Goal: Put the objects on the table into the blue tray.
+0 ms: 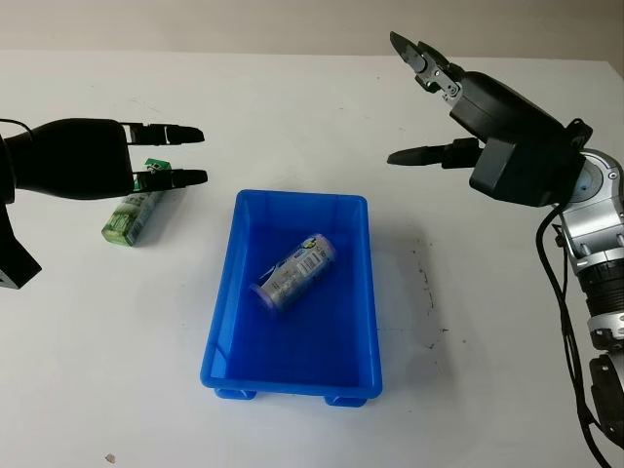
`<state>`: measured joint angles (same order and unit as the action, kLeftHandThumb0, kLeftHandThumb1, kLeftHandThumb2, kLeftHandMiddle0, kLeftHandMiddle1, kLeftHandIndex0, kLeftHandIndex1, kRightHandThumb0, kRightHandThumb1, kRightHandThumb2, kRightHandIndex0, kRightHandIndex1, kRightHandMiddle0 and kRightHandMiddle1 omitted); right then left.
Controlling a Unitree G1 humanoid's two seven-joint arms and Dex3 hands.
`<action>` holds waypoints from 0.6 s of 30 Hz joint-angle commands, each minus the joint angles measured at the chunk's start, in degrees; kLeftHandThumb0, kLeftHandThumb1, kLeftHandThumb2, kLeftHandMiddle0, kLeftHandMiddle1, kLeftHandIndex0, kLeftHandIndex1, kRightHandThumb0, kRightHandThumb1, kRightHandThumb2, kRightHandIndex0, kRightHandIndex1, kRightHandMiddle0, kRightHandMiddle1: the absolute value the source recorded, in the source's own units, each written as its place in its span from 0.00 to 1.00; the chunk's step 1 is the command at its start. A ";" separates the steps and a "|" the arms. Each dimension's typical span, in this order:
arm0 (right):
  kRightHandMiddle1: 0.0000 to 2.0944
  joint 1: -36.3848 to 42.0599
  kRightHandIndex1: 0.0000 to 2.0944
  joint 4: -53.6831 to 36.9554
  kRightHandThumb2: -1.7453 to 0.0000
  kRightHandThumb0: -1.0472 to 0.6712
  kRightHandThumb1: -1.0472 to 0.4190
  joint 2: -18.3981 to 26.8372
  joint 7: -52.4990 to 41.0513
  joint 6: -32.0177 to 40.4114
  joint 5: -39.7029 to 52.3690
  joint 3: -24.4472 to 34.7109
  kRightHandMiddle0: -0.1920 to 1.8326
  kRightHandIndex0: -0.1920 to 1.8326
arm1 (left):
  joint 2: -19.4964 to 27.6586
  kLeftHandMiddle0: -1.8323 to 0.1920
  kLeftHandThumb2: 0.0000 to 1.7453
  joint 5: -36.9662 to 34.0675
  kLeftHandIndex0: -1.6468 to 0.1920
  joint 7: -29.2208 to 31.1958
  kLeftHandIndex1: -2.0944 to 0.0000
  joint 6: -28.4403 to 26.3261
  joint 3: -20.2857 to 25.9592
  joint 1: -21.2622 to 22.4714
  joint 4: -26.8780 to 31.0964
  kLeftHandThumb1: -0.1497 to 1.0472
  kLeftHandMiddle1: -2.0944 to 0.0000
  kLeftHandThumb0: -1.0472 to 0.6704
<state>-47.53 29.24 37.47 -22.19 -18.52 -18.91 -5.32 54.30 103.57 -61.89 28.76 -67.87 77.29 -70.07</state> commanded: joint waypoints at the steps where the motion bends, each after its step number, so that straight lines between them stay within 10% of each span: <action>1: 0.02 0.45 0.02 -1.50 0.97 0.23 0.00 1.25 -0.19 0.00 0.83 1.02 0.01 0.01 | 0.21 0.96 0.03 -0.31 0.96 -0.20 0.98 0.03 -1.68 -1.49 -0.55 0.89 0.97 0.35; 16: 0.02 1.07 0.02 -2.69 0.96 0.24 0.00 1.94 -1.13 0.18 1.75 1.41 0.01 0.00 | 0.46 0.90 0.03 -2.94 0.78 2.06 0.90 -1.15 -5.67 -6.10 -2.78 0.87 0.94 0.41; 18: 0.02 1.08 0.02 -2.88 0.96 0.24 0.00 1.92 -1.16 0.18 1.80 1.49 0.01 0.00 | -0.16 0.87 0.03 -3.61 0.84 2.34 0.74 -1.42 -5.91 -6.74 -3.51 0.88 0.94 0.43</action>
<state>-46.81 27.56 38.48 -23.23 -18.42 -17.59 -4.43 54.00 99.49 -59.93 27.14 -72.31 72.92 -72.30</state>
